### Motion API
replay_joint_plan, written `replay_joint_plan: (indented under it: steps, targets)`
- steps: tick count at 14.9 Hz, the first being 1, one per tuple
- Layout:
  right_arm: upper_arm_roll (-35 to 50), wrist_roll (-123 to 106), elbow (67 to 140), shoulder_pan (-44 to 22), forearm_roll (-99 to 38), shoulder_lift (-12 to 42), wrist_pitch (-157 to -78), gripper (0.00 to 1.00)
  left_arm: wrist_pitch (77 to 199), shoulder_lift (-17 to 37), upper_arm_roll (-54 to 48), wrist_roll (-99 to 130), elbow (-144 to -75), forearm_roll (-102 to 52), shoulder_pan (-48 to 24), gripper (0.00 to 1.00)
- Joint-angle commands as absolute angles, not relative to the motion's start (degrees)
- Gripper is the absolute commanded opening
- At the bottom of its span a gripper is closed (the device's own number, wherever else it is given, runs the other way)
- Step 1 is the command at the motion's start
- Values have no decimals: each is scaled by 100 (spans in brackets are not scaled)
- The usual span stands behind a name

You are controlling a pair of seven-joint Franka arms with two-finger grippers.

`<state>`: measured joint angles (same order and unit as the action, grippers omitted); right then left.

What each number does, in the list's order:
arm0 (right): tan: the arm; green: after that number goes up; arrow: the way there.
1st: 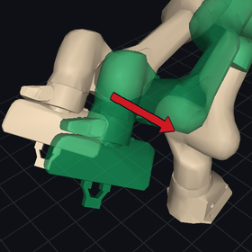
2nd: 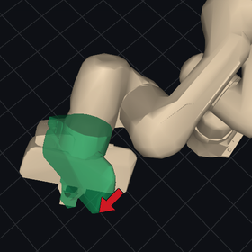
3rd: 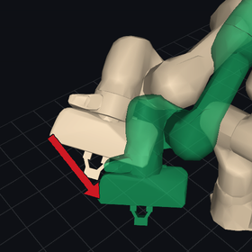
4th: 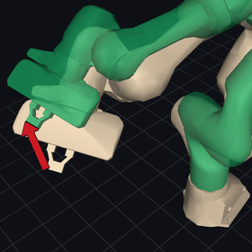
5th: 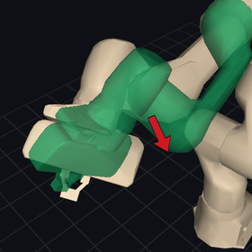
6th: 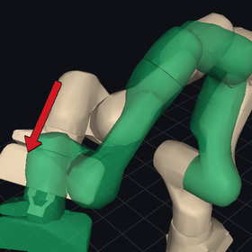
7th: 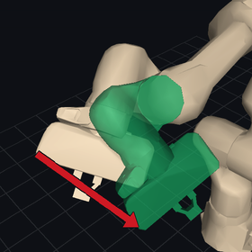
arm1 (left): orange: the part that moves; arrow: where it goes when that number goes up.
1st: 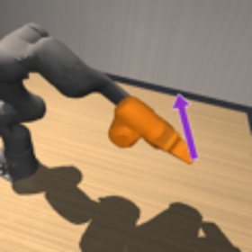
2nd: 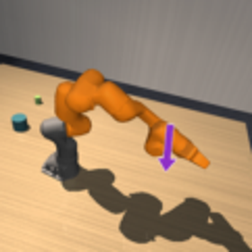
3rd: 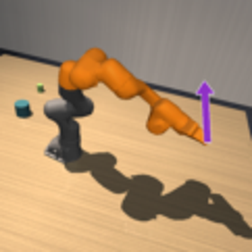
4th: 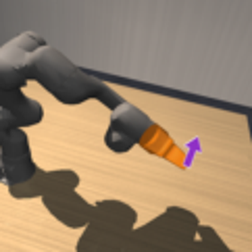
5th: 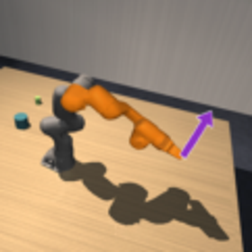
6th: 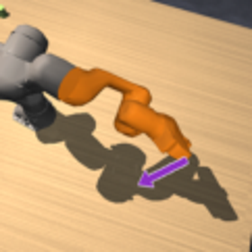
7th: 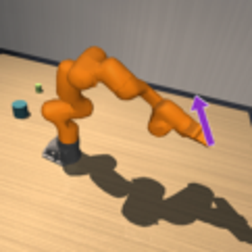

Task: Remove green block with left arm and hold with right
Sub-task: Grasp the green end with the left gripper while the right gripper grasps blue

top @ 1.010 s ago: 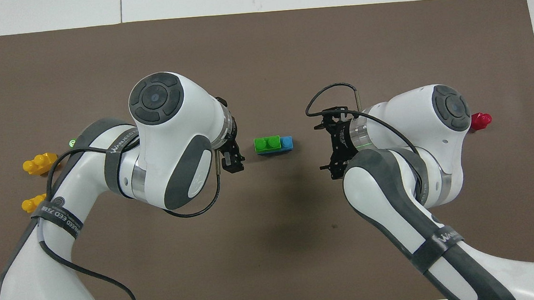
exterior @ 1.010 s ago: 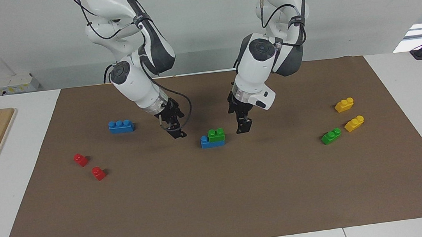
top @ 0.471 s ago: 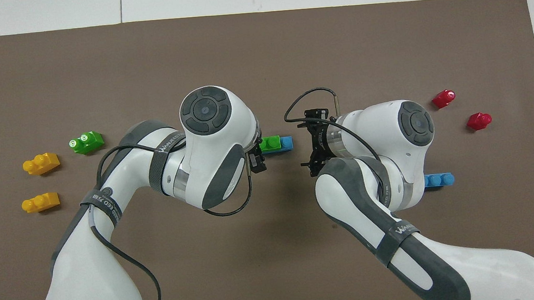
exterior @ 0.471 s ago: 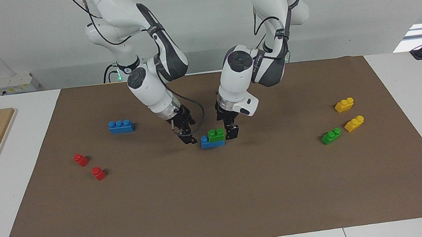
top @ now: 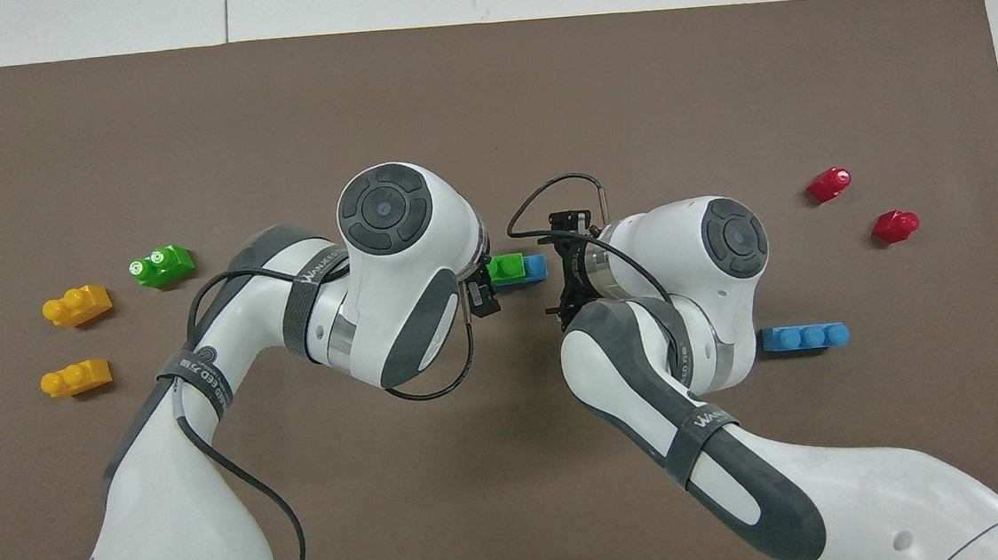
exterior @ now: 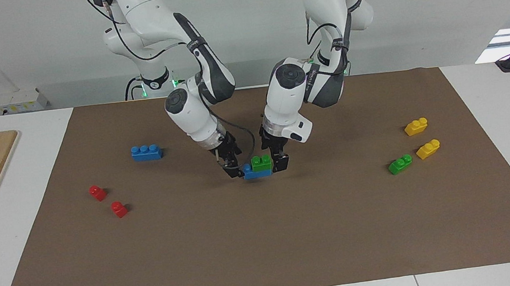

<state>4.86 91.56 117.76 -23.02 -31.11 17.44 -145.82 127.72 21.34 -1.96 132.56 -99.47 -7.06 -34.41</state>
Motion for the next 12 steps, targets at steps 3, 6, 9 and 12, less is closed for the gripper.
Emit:
replay_joint_plan:
  steps: [3,6,9,12]
  targets:
    - [483,8807,11654,-2338,-3234,1969,-14713,100,13043,2259,-158,13395,-10133,-536,-3595,100]
    - [483,8780,11575,-2338,-3217,2083,-14739,100,13157,2259,-158,13386,-10222,-536,-3700,100]
    - [483,8780,11575,-2425,-3217,2214,-14994,100,13201,2259,-158,13386,-10266,-536,-3709,100]
    - [483,8780,11566,-2452,-3217,2241,-15073,100,13201,2259,-158,13386,-10292,-536,-3709,100]
